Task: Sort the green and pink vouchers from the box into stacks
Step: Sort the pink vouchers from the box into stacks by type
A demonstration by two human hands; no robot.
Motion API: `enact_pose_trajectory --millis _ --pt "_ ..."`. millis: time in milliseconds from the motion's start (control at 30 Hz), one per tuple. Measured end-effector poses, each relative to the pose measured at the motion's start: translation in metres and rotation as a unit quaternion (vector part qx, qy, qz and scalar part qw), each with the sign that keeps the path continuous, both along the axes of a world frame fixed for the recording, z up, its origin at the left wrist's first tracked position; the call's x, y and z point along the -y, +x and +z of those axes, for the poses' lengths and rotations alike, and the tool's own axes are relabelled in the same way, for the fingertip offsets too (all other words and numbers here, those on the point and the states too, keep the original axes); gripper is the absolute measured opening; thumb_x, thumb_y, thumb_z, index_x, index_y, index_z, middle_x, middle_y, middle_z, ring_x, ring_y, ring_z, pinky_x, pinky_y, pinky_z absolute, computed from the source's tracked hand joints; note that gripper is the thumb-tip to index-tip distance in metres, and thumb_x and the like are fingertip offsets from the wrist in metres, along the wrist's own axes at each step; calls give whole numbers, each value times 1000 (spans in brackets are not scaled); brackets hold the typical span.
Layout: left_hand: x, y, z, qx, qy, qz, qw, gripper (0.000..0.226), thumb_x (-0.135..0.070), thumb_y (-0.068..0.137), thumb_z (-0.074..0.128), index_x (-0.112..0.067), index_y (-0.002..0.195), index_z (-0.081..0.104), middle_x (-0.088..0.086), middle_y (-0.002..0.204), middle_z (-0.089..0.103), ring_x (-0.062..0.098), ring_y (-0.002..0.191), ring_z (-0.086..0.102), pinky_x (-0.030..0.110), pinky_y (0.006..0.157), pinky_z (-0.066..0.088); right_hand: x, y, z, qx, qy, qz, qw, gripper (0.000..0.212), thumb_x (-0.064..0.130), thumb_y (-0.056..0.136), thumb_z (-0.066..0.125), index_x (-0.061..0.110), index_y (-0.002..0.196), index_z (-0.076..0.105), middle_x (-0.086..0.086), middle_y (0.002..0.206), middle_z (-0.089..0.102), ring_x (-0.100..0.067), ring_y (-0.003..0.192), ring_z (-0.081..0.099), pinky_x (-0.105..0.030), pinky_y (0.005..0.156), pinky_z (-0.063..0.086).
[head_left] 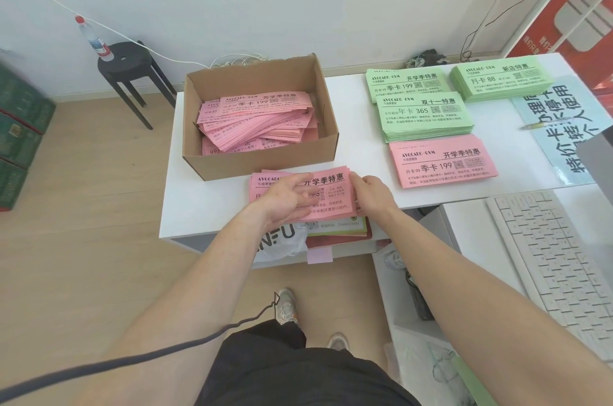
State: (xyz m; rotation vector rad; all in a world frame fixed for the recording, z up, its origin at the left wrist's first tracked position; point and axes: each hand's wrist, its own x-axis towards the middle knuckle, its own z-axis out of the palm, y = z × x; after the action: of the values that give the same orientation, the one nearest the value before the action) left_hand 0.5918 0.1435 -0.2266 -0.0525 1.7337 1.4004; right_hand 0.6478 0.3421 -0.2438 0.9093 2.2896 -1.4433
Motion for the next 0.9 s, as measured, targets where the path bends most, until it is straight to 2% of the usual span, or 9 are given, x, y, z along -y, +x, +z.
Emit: enact_pose_trajectory --millis 67,200,300,367,433,500,633,767,900 --pt "2 2 1 -10 -8 -21 1000 62 12 99 44 -19 153 37 2 145 57 17 126 60 38 108 48 3 -4 1 -1 -3 4 1000 56 52 94 58 -3 93 69 -14 89 76 -31 84 74 -45 80 60" --pt "7 6 3 -32 -16 -51 998 56 7 100 46 -19 149 41 -4 144 57 14 128 58 37 108 48 9 -10 4 12 -7 14 1000 16 20 87 67 7 92 60 -11 92 74 -20 77 72 -33 63 58" --pt "17 4 5 -85 -56 6 995 47 -1 98 57 -22 139 52 1 130 66 16 107 68 29 86 56 10 -12 8 -4 -22 17 1000 22 13 87 68 13 93 47 -5 95 69 -15 74 68 -25 52 51" --pt "31 -1 0 -191 -174 47 965 45 -6 94 64 -20 135 54 2 127 66 17 100 66 26 78 52 6 -14 9 -14 -35 31 999 25 9 86 70 14 95 47 -4 97 70 -18 77 71 -27 58 55" --pt "52 -6 -7 -263 -306 55 913 57 -14 87 72 -19 139 50 4 131 59 24 113 58 33 92 48 1 -14 8 -23 -49 46 997 30 4 84 71 14 103 50 -4 100 72 -19 82 73 -31 66 59" --pt "69 -9 -13 -236 -355 61 902 77 -20 80 79 -17 147 41 11 140 49 32 126 50 41 105 43 -2 -15 6 -29 -62 59 996 37 -1 84 71 15 114 56 -2 103 73 -18 86 73 -32 73 61" --pt "82 -8 -17 -154 -268 93 946 89 -9 80 81 -11 153 29 9 121 65 28 113 62 34 93 45 -3 -15 7 -55 -54 89 993 38 -4 83 69 16 116 68 5 103 73 -15 93 71 -34 81 60" --pt "84 -7 -17 -136 -218 128 958 91 0 80 77 -12 154 25 6 114 65 26 107 64 36 95 48 -6 -13 8 -115 -46 126 984 38 -6 81 68 23 106 69 4 105 74 -19 98 71 -39 84 60" --pt "97 -6 -11 -134 -137 124 974 70 5 77 74 -12 140 49 4 109 73 18 102 70 39 98 53 -8 -10 12 -164 -62 149 973 36 -6 84 67 26 100 68 6 104 75 -17 96 74 -42 85 61"
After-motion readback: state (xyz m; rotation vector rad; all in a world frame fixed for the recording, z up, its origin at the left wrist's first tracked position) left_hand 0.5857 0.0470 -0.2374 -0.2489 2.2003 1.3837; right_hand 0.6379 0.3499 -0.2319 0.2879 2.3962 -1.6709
